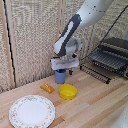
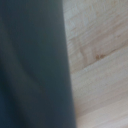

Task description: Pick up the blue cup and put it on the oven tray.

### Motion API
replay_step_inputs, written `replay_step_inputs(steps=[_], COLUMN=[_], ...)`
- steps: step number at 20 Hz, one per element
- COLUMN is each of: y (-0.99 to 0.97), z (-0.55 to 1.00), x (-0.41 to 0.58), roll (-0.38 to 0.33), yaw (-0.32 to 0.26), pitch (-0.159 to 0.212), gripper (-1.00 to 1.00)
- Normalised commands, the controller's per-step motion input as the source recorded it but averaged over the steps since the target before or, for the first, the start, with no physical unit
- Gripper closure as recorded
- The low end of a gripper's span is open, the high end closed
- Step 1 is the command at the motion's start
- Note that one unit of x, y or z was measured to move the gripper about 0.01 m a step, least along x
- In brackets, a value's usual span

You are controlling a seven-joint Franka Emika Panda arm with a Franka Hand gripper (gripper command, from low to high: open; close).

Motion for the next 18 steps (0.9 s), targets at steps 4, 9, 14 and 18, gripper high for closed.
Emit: replay_step_inputs(steps=[4,9,14,18], y=[0.02,0.0,0.0,-0.05], z=[0.0,0.07,0.19,0.39], x=[0.003,0.0,-0.011,0.0], roll=[-0.001,-0.003,-0.025,-0.029], yaw=[0.008,0.0,-0.058,-0.139], pitch=[-0.003,-0.045,-0.074,-0.01], gripper=[1.0,1.0,1.0,1.0])
